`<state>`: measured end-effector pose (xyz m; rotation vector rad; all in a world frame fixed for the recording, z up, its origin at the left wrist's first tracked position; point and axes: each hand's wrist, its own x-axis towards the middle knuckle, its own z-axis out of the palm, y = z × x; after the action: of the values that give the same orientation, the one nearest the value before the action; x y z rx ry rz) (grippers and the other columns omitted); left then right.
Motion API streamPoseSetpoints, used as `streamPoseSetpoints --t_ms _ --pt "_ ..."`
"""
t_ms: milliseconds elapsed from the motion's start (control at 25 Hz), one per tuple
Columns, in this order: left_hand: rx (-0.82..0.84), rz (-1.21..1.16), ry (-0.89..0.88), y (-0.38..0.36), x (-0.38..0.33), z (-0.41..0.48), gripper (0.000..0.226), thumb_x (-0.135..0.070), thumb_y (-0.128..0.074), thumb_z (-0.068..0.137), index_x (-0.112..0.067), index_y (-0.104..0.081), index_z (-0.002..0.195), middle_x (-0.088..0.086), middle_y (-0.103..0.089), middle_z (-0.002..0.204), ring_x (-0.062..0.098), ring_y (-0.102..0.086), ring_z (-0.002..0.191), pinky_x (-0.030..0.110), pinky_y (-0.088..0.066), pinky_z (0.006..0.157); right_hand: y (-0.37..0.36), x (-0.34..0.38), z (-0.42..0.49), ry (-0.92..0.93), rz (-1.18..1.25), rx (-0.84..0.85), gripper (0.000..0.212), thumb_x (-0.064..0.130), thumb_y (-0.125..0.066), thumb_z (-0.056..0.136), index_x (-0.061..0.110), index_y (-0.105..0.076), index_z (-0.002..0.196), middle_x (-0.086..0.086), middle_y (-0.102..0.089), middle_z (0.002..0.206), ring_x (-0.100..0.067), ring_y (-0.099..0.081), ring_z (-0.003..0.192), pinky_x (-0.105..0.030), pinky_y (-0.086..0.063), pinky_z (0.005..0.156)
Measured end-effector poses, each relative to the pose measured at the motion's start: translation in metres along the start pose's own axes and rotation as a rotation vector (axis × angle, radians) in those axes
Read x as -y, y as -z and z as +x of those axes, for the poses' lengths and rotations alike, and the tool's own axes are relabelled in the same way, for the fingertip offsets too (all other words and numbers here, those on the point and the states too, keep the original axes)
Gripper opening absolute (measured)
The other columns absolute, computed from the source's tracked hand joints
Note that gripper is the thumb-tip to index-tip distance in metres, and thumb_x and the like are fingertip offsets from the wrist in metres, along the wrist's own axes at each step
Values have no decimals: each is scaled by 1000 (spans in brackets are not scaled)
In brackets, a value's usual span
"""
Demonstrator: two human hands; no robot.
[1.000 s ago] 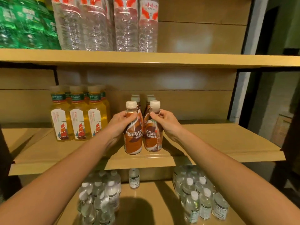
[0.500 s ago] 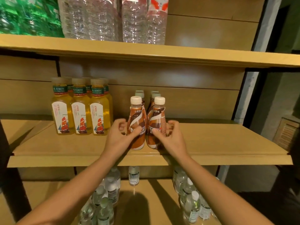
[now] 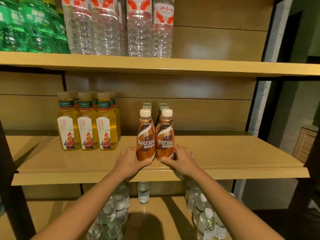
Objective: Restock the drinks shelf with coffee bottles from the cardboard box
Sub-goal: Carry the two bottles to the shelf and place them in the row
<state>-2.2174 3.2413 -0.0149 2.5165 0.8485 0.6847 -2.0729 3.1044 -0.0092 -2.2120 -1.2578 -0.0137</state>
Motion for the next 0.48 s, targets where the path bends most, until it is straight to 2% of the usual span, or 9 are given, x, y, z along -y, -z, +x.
streamPoseSetpoints --t_ms 120,200,320,480 --pt "78 35 -29 1 2 7 69 -62 -59 77 -23 -46 131 4 -55 129 23 -51 116 42 -44 99 -1 1 4 -18 14 64 58 59 -53 83 26 -44 129 -1 -51 136 -23 -40 130 -50 -23 113" --pt "54 154 -57 1 4 10 72 -69 -52 77 -24 -43 133 3 -54 132 22 -49 118 42 -41 101 -6 2 4 -34 9 7 60 64 -52 80 26 -47 127 1 -55 132 -22 -44 127 -50 -25 112" --pt "45 292 -60 0 3 12 82 -74 -41 78 -22 -33 141 3 -43 144 23 -39 132 44 -29 111 -14 4 8 -61 -88 -76 57 65 -51 80 21 -54 116 0 -60 121 -20 -50 119 -45 -30 108" --pt "105 353 -21 -7 7 17 89 -78 -29 79 -19 -25 146 6 -34 151 24 -31 138 44 -23 115 -18 6 16 -78 -138 -80 59 65 -50 81 18 -56 115 -3 -61 120 -21 -51 119 -45 -31 107"
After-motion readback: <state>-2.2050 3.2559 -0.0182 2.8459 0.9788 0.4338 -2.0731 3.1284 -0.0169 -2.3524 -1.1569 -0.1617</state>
